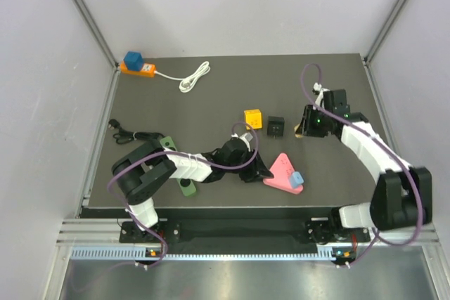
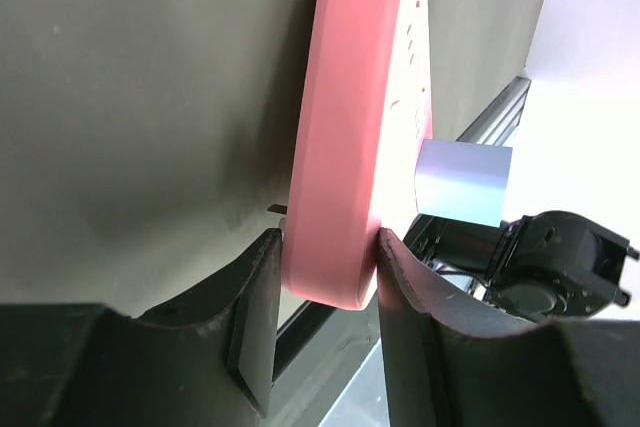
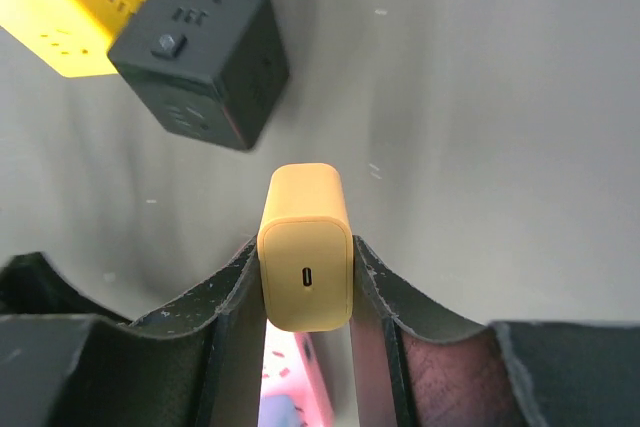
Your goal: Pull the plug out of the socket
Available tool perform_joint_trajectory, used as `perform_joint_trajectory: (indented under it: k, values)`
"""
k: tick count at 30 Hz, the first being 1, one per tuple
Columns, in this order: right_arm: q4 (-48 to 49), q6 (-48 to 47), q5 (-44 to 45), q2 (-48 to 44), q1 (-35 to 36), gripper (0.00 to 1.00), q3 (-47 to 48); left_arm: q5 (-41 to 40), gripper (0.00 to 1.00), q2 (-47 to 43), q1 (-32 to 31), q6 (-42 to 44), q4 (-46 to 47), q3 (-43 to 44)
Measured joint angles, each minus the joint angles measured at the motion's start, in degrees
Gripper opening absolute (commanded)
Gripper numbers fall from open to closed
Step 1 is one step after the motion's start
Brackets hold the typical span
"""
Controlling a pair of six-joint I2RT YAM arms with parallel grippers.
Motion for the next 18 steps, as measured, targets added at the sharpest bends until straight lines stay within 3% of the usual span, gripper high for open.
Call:
perform_joint_trajectory:
  k: [10,18]
  values:
    - [2.4,-0.9,-17.7,16.5,-5.5,0.28,4.7,-0.2,0.00,-1.6,-0.2,-0.1,0.4,-1.8]
    - [5.5,-2.0,-22.9,22.8,-8.6,0.45,4.9,-0.5,0.00,-2.1,-0.5,-0.3,0.4,-2.4]
